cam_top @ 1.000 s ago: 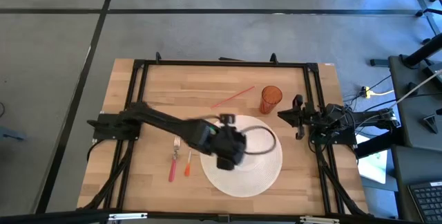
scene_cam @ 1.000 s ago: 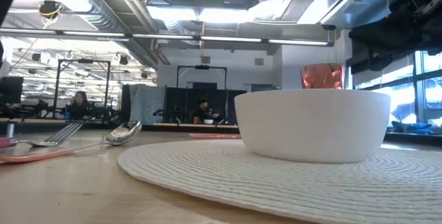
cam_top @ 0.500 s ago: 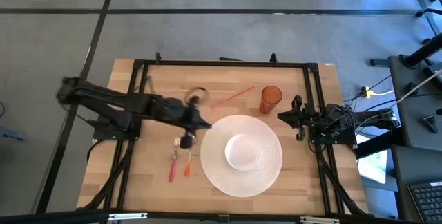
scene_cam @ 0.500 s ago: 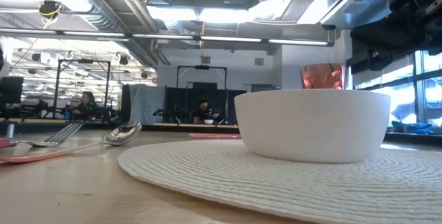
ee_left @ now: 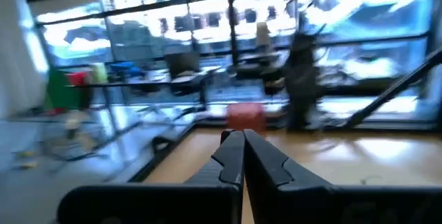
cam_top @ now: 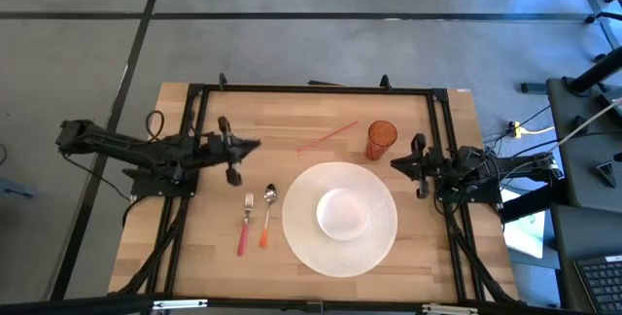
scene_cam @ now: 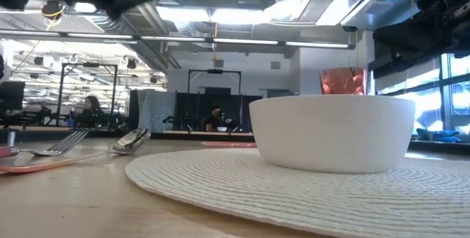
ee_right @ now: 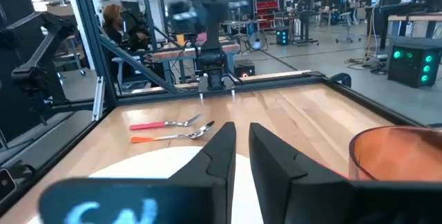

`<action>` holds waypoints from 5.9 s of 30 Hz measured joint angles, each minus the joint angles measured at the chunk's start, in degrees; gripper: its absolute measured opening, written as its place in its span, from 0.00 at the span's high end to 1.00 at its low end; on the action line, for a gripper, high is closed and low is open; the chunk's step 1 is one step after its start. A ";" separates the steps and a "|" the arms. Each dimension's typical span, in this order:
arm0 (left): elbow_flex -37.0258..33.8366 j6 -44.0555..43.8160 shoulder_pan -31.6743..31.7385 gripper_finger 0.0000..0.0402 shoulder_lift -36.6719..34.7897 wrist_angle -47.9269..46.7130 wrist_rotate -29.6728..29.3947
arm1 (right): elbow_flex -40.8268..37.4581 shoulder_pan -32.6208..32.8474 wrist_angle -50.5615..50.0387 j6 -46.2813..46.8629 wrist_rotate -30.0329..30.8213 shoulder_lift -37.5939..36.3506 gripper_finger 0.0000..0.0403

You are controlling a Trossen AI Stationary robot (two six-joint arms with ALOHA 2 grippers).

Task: Pick & Place Utensil
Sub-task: Put the orange cup on the white mat to the top right of the white bowl

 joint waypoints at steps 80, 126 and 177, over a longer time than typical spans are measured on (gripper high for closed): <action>-14.83 -4.59 7.29 0.99 -21.12 1.04 9.80 | 65.07 -20.44 -65.10 -20.17 -9.67 67.55 0.49; -14.83 -5.82 7.31 0.99 -21.12 -0.90 8.63 | 76.92 -11.11 -80.12 -12.56 -9.44 71.17 0.97; -14.83 -6.79 7.29 0.99 -21.12 -0.89 8.11 | 68.57 9.85 -69.40 7.31 -9.18 79.84 0.91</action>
